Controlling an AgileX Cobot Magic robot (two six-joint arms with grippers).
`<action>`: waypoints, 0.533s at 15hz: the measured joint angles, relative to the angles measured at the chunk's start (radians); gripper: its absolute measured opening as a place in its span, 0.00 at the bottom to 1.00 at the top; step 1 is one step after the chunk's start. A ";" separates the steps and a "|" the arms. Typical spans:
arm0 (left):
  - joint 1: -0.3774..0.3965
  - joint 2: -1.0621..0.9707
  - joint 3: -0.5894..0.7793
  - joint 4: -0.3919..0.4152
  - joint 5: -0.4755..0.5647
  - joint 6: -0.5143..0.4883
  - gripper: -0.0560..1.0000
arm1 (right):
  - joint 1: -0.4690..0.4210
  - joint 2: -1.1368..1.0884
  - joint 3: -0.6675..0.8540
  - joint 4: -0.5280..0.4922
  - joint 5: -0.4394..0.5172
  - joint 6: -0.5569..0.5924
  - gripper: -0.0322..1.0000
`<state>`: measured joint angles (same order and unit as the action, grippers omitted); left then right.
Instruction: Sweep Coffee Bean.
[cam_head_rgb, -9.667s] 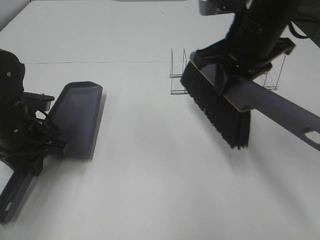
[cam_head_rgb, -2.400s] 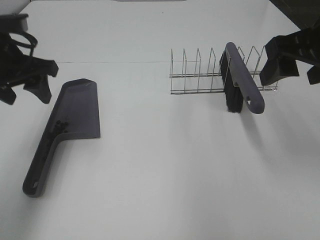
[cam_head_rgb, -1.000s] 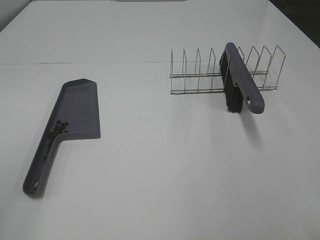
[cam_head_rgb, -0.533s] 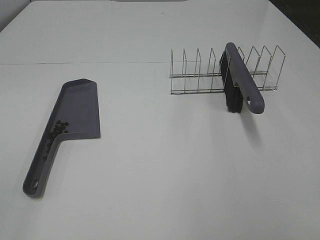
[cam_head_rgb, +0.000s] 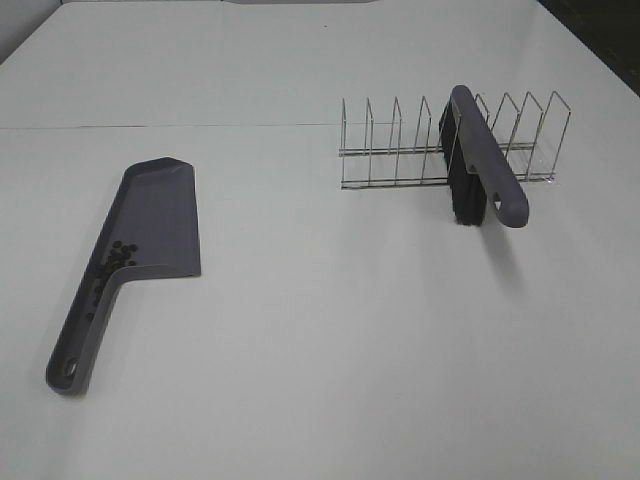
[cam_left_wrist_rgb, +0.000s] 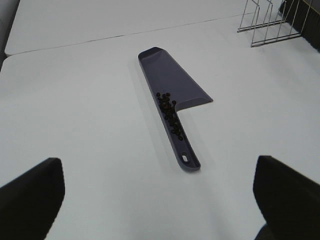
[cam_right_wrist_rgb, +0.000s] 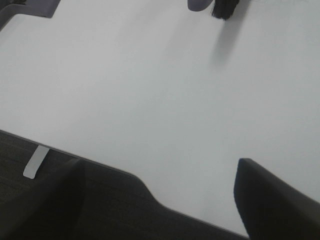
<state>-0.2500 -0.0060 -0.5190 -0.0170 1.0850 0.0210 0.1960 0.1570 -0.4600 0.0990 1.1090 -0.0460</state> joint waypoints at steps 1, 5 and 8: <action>0.000 0.000 0.000 0.000 0.000 0.006 0.95 | 0.000 -0.020 0.000 0.000 0.000 0.000 0.77; 0.000 0.000 0.000 -0.001 0.000 0.015 0.95 | 0.000 -0.107 0.000 0.000 0.000 0.000 0.77; 0.000 0.000 0.000 -0.020 -0.001 0.033 0.95 | 0.000 -0.161 0.000 -0.001 0.000 0.000 0.77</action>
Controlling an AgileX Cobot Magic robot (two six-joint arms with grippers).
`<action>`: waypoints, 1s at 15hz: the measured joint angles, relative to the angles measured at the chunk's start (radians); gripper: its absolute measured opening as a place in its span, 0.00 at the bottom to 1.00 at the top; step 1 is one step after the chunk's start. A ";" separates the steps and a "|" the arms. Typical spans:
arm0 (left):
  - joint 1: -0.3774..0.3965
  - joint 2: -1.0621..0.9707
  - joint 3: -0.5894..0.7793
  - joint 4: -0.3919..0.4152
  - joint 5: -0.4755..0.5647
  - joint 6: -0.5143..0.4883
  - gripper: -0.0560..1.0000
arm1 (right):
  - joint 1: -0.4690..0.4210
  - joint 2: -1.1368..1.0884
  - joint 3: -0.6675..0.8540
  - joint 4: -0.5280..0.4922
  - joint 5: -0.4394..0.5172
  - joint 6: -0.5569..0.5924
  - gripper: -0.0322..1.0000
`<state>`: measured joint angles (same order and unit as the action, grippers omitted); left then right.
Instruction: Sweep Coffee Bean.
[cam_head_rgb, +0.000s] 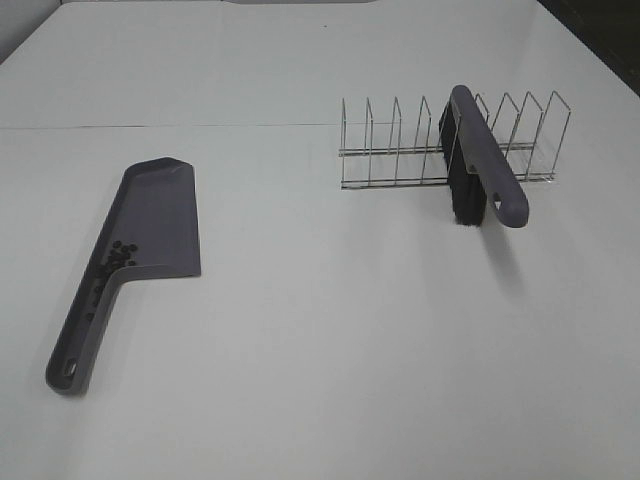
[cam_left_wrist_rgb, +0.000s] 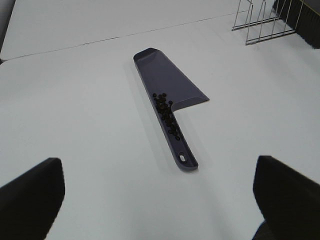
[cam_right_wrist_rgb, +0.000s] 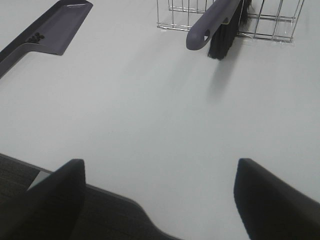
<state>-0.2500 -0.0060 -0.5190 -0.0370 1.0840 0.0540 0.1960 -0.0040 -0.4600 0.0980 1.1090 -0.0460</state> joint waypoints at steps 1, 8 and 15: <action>0.000 0.000 0.000 -0.003 0.000 0.003 0.95 | 0.000 0.000 0.000 0.000 0.000 0.000 0.77; 0.000 0.000 0.000 -0.005 0.000 0.005 0.95 | 0.000 0.000 0.000 0.000 0.000 -0.010 0.77; 0.163 0.000 0.000 -0.005 0.000 0.007 0.95 | -0.081 0.000 0.000 0.000 0.000 -0.017 0.77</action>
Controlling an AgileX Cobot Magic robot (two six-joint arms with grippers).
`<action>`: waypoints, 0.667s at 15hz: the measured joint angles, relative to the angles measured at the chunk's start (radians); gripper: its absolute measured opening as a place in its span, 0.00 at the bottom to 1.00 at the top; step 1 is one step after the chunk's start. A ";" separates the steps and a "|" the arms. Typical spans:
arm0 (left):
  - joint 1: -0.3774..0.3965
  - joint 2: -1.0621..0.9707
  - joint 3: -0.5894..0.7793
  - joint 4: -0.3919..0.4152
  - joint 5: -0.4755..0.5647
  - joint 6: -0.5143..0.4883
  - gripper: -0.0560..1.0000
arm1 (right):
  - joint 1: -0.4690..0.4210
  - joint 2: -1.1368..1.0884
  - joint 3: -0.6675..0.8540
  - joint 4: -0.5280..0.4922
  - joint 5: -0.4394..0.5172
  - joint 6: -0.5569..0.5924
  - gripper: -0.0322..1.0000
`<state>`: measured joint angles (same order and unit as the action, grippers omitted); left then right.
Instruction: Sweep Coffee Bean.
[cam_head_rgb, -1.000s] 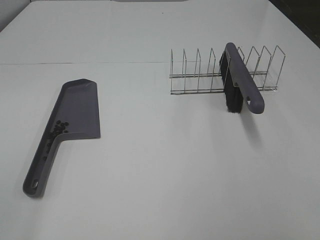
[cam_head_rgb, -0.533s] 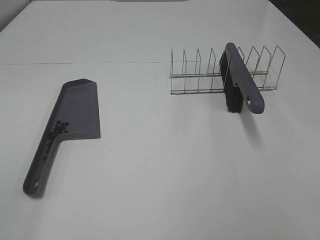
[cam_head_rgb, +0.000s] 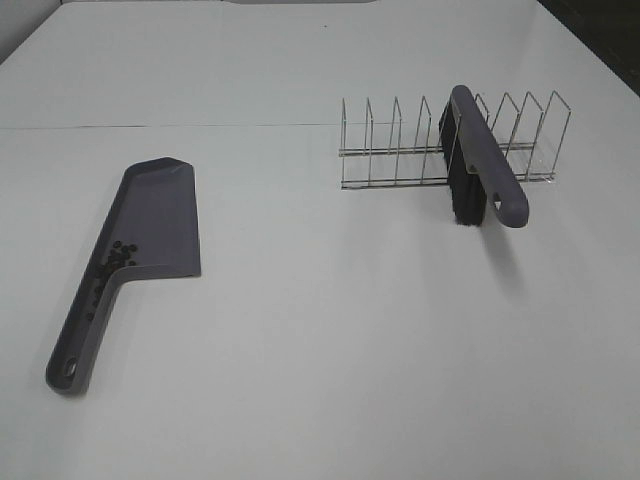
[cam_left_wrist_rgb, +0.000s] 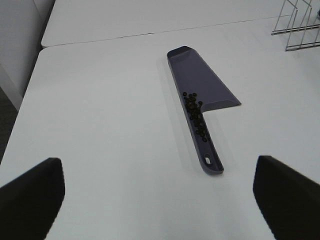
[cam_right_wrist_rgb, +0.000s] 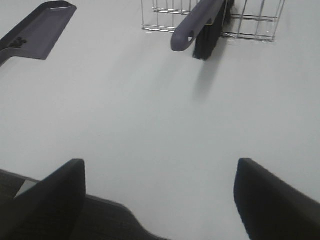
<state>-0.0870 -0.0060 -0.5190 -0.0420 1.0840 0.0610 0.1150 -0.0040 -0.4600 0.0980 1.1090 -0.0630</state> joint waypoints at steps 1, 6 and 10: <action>0.010 0.000 0.000 0.000 0.000 0.000 0.95 | -0.027 0.000 0.000 0.000 0.000 0.000 0.77; 0.013 0.000 0.000 0.000 -0.001 -0.001 0.95 | -0.038 0.000 0.000 0.000 0.000 0.000 0.77; 0.013 0.000 0.000 0.000 -0.001 -0.001 0.95 | -0.038 0.000 0.000 0.000 0.000 0.000 0.77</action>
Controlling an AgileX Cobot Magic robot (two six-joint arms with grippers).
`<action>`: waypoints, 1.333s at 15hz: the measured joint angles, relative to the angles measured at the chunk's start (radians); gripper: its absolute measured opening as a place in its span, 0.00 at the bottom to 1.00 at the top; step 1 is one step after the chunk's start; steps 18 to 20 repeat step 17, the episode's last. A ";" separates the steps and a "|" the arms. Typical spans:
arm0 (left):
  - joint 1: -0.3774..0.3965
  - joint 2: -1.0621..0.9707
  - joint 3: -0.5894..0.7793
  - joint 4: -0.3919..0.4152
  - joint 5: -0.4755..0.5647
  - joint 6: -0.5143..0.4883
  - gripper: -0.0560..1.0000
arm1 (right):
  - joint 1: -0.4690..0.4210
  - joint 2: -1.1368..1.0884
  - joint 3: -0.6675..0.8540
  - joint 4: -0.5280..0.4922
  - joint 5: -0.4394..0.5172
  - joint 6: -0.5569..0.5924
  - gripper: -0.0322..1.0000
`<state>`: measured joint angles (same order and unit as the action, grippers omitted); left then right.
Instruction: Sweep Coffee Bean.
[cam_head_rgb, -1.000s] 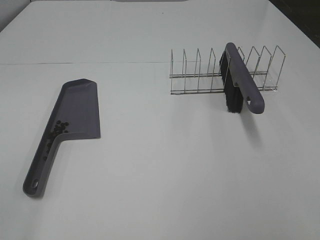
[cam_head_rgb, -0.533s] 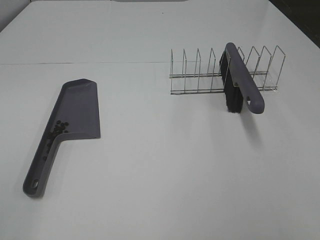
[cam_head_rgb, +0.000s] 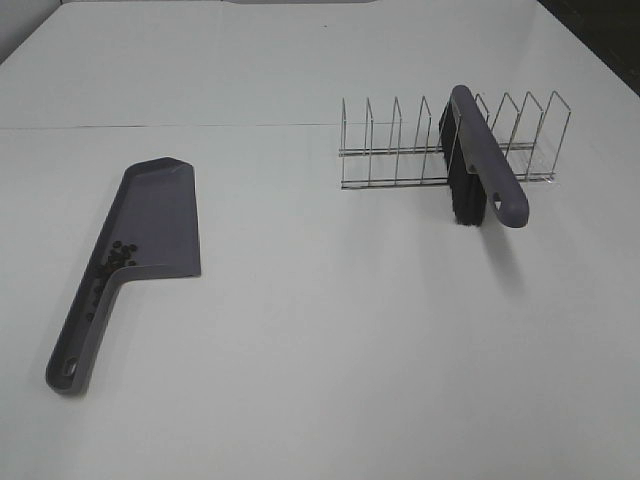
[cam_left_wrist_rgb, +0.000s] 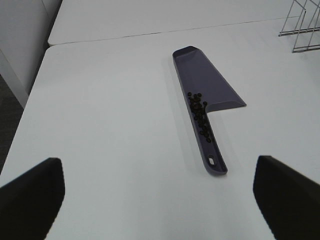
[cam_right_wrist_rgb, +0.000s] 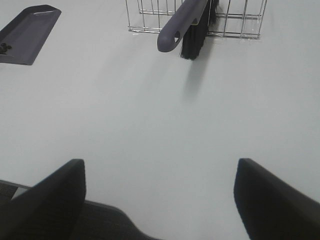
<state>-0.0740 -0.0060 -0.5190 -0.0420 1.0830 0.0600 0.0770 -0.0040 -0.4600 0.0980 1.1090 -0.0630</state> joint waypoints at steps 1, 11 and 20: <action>0.000 0.000 0.000 0.000 0.000 0.000 0.95 | 0.000 0.000 0.000 0.000 0.000 0.000 0.77; 0.091 0.000 0.000 0.000 0.000 0.000 0.95 | 0.000 0.000 0.000 0.000 0.000 0.000 0.77; 0.091 0.000 0.000 0.000 -0.003 0.000 0.95 | 0.000 0.000 0.000 0.000 0.000 0.000 0.77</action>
